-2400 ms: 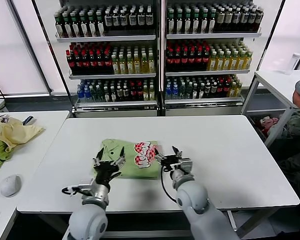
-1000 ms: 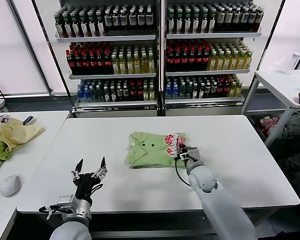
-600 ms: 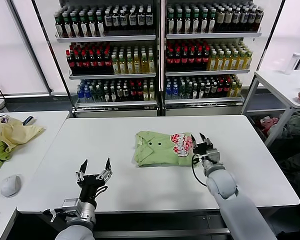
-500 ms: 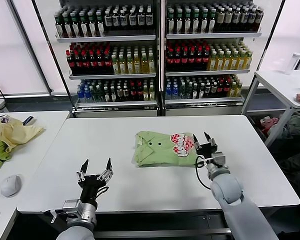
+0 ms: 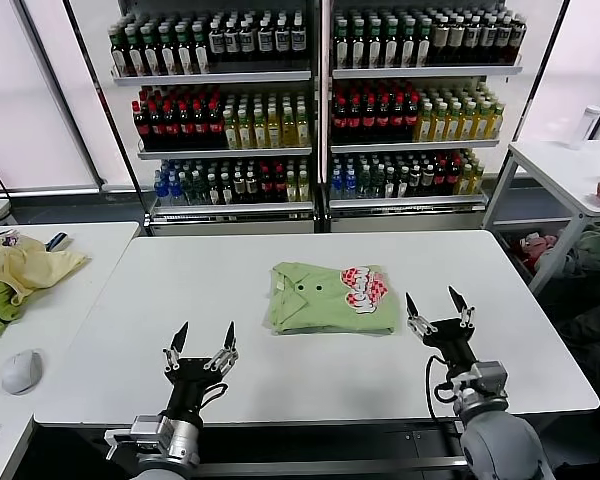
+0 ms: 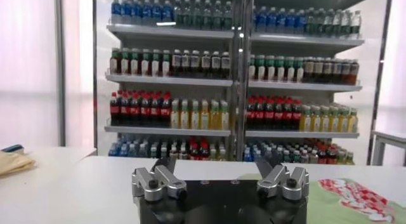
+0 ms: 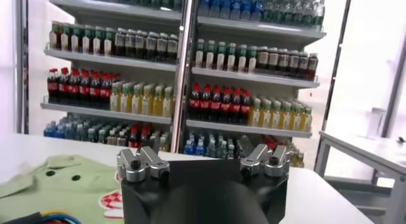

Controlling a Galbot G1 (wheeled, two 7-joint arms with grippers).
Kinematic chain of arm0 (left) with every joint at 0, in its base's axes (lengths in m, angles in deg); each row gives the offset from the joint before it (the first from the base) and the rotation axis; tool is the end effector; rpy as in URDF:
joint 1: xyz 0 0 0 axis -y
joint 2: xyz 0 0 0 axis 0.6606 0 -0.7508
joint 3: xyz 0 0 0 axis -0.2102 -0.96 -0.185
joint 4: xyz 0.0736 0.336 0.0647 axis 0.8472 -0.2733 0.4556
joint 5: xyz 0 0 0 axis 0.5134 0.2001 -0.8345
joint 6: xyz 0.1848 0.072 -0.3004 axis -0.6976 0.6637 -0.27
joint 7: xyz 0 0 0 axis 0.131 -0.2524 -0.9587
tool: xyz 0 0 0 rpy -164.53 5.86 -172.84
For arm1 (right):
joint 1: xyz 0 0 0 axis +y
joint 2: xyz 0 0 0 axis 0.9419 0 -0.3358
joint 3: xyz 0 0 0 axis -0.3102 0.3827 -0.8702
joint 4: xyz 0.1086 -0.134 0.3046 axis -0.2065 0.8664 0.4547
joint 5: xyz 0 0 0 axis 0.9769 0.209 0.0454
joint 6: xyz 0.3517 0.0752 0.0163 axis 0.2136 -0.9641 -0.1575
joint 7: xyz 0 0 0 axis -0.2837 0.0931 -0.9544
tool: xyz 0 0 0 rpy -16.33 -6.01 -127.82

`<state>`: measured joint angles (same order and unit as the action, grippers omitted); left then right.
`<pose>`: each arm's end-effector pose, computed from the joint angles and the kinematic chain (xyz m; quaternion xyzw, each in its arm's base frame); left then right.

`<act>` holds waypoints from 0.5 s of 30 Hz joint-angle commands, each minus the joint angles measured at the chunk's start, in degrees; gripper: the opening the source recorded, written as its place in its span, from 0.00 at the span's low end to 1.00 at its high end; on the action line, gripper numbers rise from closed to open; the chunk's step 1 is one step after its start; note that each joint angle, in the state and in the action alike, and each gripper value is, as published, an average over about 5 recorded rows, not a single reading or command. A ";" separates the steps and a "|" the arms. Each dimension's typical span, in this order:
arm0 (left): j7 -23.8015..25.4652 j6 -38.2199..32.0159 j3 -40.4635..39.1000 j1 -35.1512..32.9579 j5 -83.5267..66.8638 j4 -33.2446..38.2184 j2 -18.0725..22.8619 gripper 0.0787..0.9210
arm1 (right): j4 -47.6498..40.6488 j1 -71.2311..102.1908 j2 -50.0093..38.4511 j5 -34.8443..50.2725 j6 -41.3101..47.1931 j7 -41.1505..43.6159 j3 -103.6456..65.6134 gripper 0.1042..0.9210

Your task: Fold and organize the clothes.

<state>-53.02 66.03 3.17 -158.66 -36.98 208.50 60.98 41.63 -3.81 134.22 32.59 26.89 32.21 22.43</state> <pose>0.1876 -0.0163 -0.2557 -0.0184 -0.9988 0.0225 0.0389 0.2612 -0.0640 -0.2602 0.0477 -0.9968 0.0645 0.0035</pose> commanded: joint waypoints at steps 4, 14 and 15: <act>2.33 -0.97 0.22 -3.39 2.65 2.52 0.08 0.88 | 6.62 8.14 2.07 -0.61 -2.90 -0.48 -3.01 0.88; 2.67 -0.94 0.18 -4.16 3.77 3.22 0.38 0.88 | 6.46 7.68 2.79 -1.64 -1.95 -0.66 -2.17 0.88; 2.72 -0.94 0.16 -4.17 3.85 3.19 0.42 0.88 | 6.41 7.60 2.80 -1.64 -1.95 -0.72 -2.18 0.88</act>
<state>-50.84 65.20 3.45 -162.00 -34.07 211.17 61.22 46.56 2.04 136.52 31.57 25.09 31.88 20.89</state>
